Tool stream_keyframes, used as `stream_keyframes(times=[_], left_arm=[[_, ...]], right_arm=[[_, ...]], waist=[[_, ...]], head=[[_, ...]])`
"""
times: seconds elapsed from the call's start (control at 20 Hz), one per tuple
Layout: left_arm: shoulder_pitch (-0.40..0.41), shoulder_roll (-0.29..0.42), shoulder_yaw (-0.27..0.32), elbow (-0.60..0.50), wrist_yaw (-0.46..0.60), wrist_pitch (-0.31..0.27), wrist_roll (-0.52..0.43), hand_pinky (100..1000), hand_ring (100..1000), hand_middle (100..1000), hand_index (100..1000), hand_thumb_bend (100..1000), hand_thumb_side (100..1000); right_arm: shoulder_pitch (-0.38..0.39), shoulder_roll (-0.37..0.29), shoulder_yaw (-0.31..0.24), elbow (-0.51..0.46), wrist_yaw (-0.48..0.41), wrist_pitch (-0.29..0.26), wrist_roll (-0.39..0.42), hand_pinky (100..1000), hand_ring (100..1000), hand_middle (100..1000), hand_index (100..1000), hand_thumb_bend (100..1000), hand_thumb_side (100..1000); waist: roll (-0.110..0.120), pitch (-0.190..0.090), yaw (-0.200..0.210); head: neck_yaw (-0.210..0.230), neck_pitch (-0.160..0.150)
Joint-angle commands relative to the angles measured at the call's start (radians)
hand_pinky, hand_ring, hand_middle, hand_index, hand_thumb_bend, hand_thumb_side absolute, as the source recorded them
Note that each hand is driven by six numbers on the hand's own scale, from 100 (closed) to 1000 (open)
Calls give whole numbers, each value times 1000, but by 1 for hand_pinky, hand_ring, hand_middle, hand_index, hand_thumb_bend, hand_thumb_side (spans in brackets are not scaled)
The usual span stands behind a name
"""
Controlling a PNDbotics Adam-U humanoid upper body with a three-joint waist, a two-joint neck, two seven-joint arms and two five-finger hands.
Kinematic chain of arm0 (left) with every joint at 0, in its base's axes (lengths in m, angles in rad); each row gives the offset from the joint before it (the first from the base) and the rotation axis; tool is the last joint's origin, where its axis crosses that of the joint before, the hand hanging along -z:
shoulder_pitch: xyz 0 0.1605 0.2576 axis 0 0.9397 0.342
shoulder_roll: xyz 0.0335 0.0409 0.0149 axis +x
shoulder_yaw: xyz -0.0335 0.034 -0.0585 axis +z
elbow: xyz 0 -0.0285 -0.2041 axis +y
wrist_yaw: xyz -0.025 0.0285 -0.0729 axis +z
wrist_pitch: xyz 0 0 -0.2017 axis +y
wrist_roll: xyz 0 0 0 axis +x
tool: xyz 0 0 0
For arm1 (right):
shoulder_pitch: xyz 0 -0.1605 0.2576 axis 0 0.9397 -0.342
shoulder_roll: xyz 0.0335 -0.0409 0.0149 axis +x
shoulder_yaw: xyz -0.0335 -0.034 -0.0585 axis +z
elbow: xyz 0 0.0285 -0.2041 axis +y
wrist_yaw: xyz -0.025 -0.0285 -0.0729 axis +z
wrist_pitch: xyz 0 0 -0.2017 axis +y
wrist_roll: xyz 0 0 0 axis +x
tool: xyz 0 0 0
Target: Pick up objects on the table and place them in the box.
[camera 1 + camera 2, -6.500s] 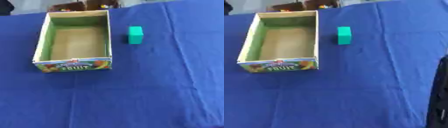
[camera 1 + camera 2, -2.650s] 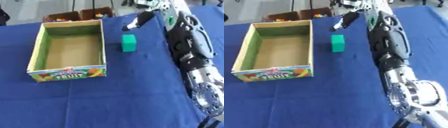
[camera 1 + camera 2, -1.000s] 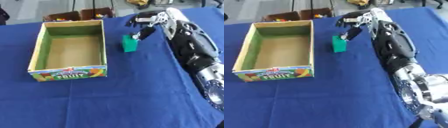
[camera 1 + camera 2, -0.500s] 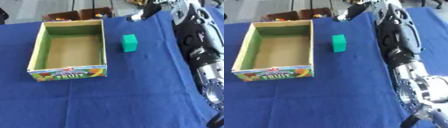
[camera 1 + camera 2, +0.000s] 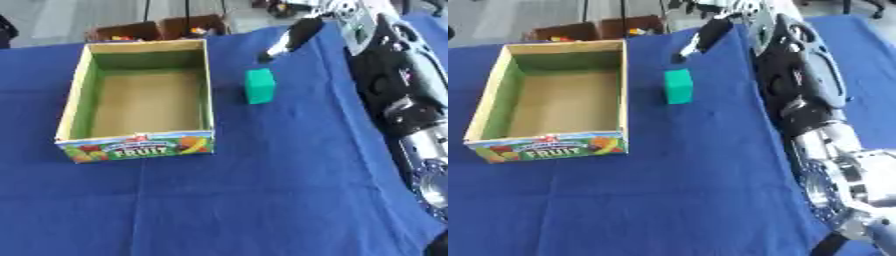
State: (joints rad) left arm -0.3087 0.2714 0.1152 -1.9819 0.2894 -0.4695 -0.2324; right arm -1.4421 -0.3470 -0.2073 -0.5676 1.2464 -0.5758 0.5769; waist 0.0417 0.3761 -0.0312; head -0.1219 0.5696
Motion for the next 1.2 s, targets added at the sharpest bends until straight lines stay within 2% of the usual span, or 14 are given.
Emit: stream_keyframes(times=[0.05,0.55,0.85,1.2], left_arm=[[-6,18,4,-18,-4,2,-1,726,742,986,969,100,1000],[-4,19,4,-18,-5,6,0,726,743,987,970,100,1000],[-6,19,5,-18,-3,10,0,726,744,988,970,100,1000],[-8,16,4,-18,0,14,0,727,745,989,969,100,1000]], right_arm=[[-18,-34,32,17,-14,-331,330,728,871,914,1000,693,494],[-28,-36,76,70,-28,-331,330,725,865,908,1000,663,474],[-23,-43,112,123,-16,-331,330,714,858,891,988,621,430],[-9,-32,132,158,-30,-331,330,683,834,862,965,559,427]], waist=[[1,-21,0],[-3,-25,-4],[-6,-28,-4],[-5,-30,-3]], head=[[2,-15],[4,-11],[4,-14],[4,-19]])
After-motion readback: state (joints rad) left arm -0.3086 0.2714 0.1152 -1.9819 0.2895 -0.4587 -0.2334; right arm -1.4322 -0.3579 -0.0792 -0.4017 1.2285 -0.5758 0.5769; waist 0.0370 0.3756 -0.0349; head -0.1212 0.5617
